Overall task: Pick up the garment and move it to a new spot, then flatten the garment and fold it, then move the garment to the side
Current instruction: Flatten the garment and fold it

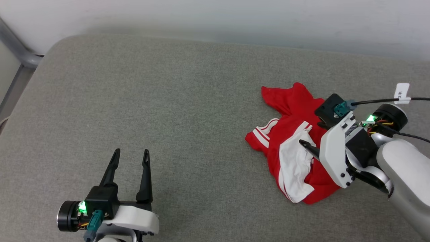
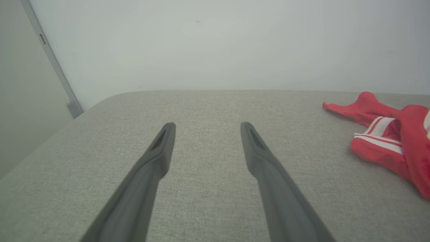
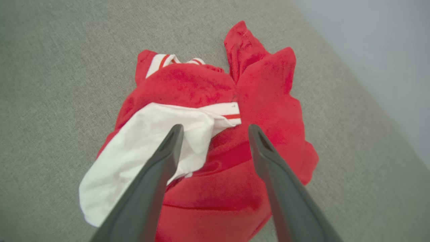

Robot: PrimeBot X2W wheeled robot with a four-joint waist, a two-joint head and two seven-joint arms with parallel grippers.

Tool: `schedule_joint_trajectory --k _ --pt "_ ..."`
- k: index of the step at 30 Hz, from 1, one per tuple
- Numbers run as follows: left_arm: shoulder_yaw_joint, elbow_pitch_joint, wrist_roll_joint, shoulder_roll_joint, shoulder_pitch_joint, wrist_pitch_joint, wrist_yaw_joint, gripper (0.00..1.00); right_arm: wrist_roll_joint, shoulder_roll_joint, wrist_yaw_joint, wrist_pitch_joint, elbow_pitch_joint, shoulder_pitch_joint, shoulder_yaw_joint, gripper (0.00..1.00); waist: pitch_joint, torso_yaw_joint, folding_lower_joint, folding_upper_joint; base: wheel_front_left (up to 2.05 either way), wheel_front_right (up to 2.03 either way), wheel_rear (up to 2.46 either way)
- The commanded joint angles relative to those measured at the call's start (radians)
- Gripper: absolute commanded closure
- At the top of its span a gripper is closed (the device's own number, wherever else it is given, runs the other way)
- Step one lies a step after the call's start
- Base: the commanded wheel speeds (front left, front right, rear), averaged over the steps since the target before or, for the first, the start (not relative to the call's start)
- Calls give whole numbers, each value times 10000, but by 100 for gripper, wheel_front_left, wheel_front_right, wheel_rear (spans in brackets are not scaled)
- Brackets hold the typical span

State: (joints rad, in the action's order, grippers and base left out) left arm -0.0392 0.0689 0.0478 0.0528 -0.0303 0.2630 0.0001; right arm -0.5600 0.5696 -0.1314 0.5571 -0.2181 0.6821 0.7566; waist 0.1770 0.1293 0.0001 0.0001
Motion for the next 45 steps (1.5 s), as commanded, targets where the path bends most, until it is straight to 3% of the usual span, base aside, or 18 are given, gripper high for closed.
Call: schedule_joint_trajectory --k 1,10,15,16,18,23,24,28,38,45 --pt "-48 -27 -5 -16 -133 26 -3 0 -116 45 14 88 -75 174 111 0 201 152 -1 -1 0 0 0" --pt "-383 60 225 -27 -565 26 132 0 -791 -102 12 596 -1653 784 1823 0 914 632 -1 -1 0 0 0" --pt "-548 129 347 -30 -718 26 249 0 -1170 -411 3 260 -2760 486 3501 0 1079 792 -1 -1 0 0 0" --pt "-556 134 336 -28 -710 26 258 0 -1247 -446 -6 41 -2818 545 3577 45 1067 786 -1 -1 0 0 0" --pt "-519 164 338 -29 -655 26 286 0 -1348 -543 -2 -467 -2925 816 3576 100 1003 736 -1 -1 0 0 0" --pt "-452 253 273 -29 -511 26 313 0 -1649 -504 18 -1825 -3173 1574 3009 100 711 544 -1 -1 0 0 0" --pt "-419 273 245 -28 -411 26 311 0 -1755 -376 17 -2551 -3272 1924 2542 100 499 436 -1 -1 0 0 0" --pt "-363 272 177 -28 -326 26 269 0 -1768 -107 15 -3253 -3362 2259 1953 100 257 330 -1 -1 0 0 0" --pt "-360 268 119 -27 -109 26 239 0 -1207 509 15 -3980 -3276 3071 714 100 -123 477 -1 -1 0 0 0" --pt "-375 231 221 -27 36 26 346 0 -217 -129 14 -4010 -2823 2960 552 100 -142 790 -1 -1 0 0 0"
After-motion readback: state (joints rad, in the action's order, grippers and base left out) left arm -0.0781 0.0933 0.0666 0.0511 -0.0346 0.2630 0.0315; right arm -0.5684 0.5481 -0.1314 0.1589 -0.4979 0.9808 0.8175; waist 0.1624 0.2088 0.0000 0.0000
